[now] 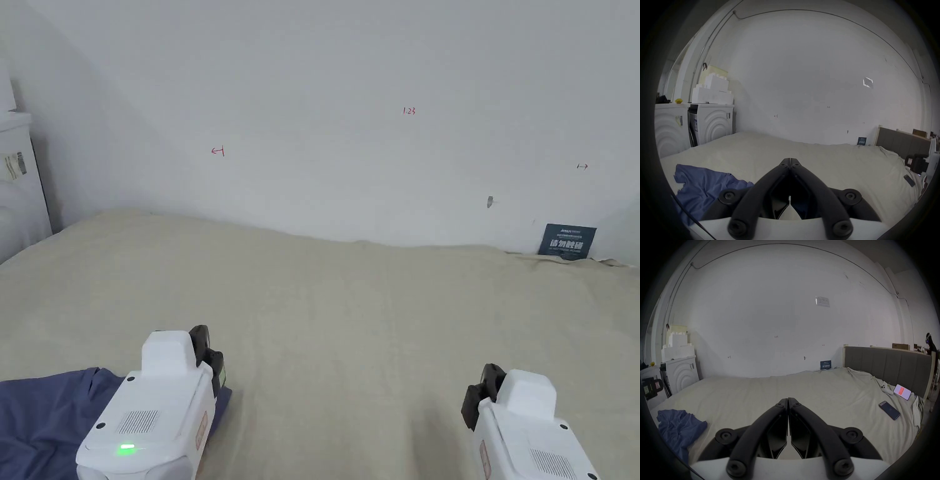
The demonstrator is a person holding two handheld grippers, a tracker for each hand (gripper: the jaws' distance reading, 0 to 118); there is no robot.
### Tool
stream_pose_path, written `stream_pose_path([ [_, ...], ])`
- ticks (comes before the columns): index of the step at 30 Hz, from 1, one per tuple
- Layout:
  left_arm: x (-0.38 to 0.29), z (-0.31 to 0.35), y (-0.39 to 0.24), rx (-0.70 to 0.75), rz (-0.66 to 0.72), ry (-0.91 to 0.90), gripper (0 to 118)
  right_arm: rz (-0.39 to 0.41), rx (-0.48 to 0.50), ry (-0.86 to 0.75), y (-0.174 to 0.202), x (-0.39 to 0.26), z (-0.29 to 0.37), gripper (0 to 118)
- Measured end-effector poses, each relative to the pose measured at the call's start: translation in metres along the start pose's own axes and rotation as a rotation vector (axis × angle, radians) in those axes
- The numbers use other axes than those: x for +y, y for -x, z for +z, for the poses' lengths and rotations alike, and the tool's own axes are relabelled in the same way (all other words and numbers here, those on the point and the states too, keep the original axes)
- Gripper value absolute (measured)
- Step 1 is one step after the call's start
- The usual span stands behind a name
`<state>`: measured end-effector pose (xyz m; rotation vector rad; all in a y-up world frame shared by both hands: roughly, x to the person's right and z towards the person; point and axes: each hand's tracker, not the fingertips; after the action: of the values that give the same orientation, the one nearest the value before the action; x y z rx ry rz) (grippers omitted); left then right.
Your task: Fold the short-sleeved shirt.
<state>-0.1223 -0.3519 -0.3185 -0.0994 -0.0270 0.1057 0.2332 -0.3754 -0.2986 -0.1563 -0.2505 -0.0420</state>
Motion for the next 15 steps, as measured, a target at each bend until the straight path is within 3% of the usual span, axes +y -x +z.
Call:
stream_pose_path([
  [9,0.016,0.01,0.014,0.042,-0.064,0.015,0,0.074,0.055,-0.012,0.032,0.005,-0.001,0],
  [15,0.011,0.015,0.071,0.121,-0.075,0.142,0,0.129,0.176,0.01,0.072,0.0,-0.003,0],
])
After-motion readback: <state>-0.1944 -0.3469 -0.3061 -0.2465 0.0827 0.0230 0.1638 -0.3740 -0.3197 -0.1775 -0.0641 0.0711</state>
